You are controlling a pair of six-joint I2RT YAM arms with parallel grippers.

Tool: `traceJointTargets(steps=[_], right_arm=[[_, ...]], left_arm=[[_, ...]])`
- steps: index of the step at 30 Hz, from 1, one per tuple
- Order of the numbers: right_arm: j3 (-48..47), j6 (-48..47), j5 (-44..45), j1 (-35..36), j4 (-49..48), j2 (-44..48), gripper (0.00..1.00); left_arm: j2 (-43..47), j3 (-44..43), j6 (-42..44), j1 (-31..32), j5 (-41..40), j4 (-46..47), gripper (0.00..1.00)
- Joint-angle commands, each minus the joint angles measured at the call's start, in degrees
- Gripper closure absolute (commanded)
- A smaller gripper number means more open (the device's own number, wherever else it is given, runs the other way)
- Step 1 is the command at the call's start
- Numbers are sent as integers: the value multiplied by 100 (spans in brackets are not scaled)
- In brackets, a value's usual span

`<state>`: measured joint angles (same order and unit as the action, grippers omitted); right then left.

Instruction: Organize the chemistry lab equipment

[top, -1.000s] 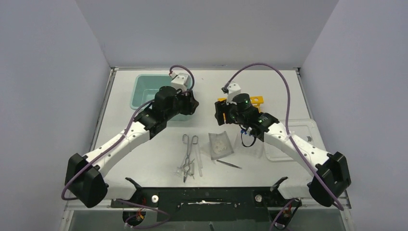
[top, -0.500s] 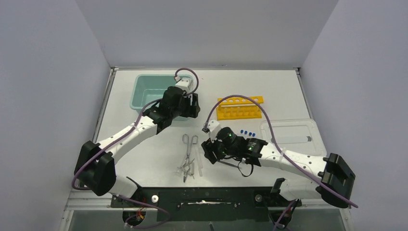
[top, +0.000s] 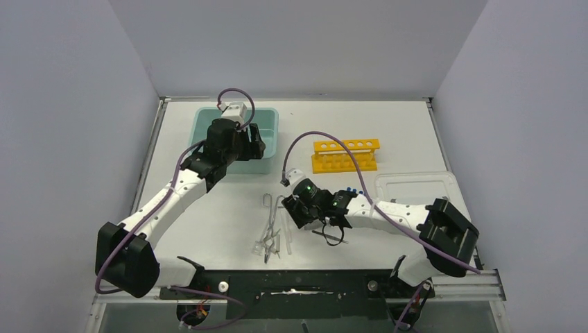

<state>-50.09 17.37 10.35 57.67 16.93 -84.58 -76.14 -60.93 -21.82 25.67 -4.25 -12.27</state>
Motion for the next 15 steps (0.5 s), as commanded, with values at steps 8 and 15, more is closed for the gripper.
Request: traceJointTargets(steps=[8, 15], right_arm=[[-189, 70, -389, -643, -548, -449, 53], [-400, -102, -701, -811, -710, -755, 62]], left_arm=[[31, 62, 12, -1, 82, 187, 38], [3, 63, 42, -1, 84, 190, 39]])
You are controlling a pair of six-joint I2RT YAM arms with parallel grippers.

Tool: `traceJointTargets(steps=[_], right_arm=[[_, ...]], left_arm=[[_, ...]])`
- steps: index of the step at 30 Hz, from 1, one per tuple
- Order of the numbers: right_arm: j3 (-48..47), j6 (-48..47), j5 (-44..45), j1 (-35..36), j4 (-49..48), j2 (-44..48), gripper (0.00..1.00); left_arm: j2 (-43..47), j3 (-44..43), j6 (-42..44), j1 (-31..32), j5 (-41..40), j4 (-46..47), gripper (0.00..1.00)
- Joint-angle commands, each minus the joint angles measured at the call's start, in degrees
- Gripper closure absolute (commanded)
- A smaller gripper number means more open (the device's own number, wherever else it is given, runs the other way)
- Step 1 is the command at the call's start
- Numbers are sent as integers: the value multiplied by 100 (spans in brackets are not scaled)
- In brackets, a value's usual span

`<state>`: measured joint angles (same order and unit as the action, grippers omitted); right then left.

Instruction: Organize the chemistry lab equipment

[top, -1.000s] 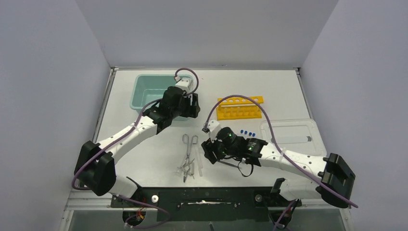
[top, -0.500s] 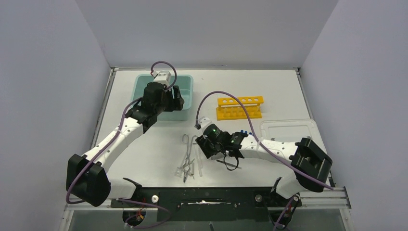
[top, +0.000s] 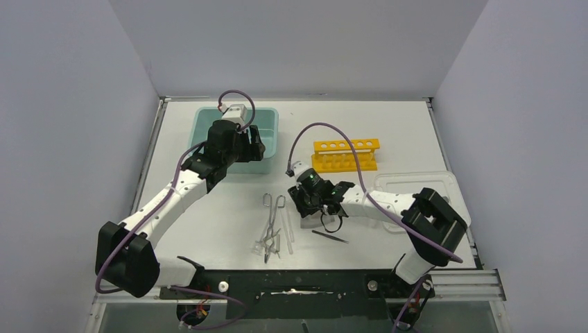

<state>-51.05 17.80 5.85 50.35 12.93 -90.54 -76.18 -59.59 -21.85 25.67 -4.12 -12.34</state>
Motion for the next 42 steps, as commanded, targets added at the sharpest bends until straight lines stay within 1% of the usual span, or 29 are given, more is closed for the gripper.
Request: traceJointTargets(steps=[1, 6, 9, 15, 19, 20, 21, 22, 23, 26, 28, 30, 33, 36, 39, 42], right_arm=[[-339, -163, -265, -80, -313, -196, 65], [-564, -266, -318, -117, -289, -229, 84], [-697, -330, -306, -130, -221, -165, 93], [-968, -410, -277, -133, -36, 117, 99], [-1040, -464, -215, -135, 24, 318, 100], [-1051, -481, -194, -144, 40, 352, 100], [-1056, -498, -182, -159, 53, 395, 100], [-1056, -511, -185, -178, 54, 437, 100], [-1056, -520, -208, -208, 40, 475, 100], [-1040, -590, -358, -336, 11, 599, 100], [-1014, -619, -541, -475, -36, 692, 100], [-1024, -609, -756, -666, -33, 803, 100], [-1023, -573, -1289, -993, -111, 1013, 100], [-1084, -490, -2090, -1364, -225, 1238, 100], [-1301, -440, -3126, -1686, -170, 1285, 100], [-1419, -335, -3944, -1969, -341, 1373, 100]], left_arm=[[14, -63, 48, -1, 68, 197, 39], [42, -52, 66, -1, 17, 192, 40], [74, -61, 74, -1, -23, 184, 40], [153, -92, 88, -1, -47, 163, 40], [263, -73, 84, -1, -57, 242, 41], [315, -59, 80, -1, -55, 289, 39], [361, -53, 76, -12, -20, 340, 35], [409, -46, 83, -37, 55, 393, 28], [470, -37, 84, -75, 138, 448, 25], [691, 45, 107, -198, 547, 736, 23], [822, 110, 178, -250, 924, 982, 22], [915, 115, 206, -255, 1092, 1075, 22], [996, 72, 361, -264, 1565, 1197, 21], [983, -64, 620, -258, 2324, 1259, 21], [954, -102, 786, -264, 3005, 1565, 20], [835, -296, 1150, -292, 3764, 1606, 20]])
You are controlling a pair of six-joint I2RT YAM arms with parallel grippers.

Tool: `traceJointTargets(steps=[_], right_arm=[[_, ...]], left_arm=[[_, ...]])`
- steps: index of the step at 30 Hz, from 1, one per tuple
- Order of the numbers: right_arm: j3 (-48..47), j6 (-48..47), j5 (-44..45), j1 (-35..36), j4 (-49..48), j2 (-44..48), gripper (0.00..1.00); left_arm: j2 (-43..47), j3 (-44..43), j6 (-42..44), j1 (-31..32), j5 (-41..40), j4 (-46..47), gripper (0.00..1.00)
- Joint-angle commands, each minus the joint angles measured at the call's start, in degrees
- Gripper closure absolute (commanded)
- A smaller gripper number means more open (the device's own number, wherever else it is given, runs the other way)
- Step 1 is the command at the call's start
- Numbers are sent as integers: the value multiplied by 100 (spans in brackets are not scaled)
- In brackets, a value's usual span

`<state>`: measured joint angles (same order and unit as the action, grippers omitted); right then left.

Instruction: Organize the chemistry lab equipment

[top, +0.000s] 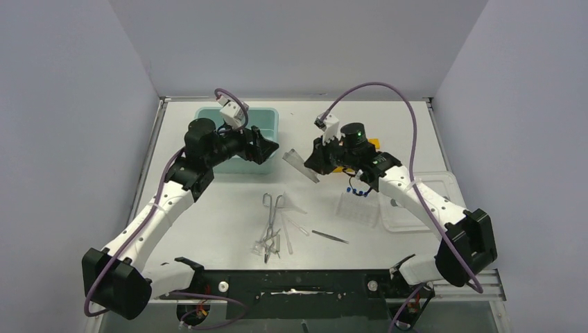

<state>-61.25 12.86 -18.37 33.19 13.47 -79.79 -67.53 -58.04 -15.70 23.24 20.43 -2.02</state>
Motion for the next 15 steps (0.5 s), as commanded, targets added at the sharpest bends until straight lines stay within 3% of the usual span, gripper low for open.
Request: traceJointTargets(steps=[1, 9, 15], right_arm=[[-438, 202, -1758, -367, -431, 310, 100], [-382, 745, -3495, -938, -1145, 517, 100], [27, 1545, -4167, -1095, -2192, 714, 100]], left_arm=[[-74, -532, 673, -75, 1533, 541, 20], [-199, -776, 977, -609, 3507, 701, 20], [-52, -750, 1282, -678, 4024, 450, 19]])
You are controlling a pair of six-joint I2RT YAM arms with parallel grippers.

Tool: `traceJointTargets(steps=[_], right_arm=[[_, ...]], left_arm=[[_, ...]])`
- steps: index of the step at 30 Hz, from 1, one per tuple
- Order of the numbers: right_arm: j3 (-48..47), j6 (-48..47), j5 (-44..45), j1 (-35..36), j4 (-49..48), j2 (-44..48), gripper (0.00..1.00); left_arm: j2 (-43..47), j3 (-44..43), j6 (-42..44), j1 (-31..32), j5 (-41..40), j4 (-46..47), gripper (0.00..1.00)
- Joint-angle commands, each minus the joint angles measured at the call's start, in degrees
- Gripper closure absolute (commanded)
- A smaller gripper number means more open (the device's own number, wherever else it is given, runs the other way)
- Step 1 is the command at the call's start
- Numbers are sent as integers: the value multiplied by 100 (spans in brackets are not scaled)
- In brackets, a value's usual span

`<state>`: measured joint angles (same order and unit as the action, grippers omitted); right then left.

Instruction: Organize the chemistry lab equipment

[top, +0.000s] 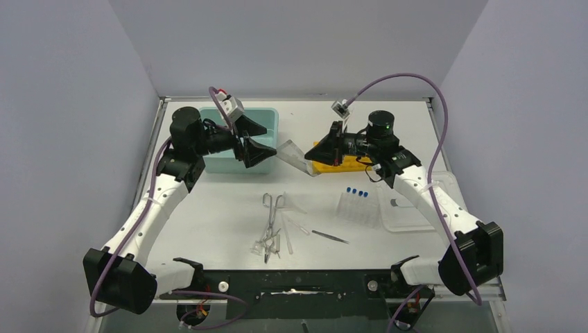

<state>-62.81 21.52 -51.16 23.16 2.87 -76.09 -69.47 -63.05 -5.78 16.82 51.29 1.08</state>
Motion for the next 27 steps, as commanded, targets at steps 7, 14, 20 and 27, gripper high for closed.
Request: traceJointTargets(steps=[7, 14, 20, 27], right_arm=[[287, 1180, -1285, -130, -1788, 374, 100], [375, 1575, -1416, -135, -2324, 226, 100], [444, 1824, -1441, -128, -2659, 141, 100], [496, 1883, -1441, -121, -2741, 125, 100]], left_arm=[[24, -172, -67, -11, 1462, 583, 21], [-48, 67, -564, 153, 1603, 1210, 23], [-155, 13, -451, 353, 1574, 1005, 43], [-297, -85, -193, 519, 1451, 711, 71]])
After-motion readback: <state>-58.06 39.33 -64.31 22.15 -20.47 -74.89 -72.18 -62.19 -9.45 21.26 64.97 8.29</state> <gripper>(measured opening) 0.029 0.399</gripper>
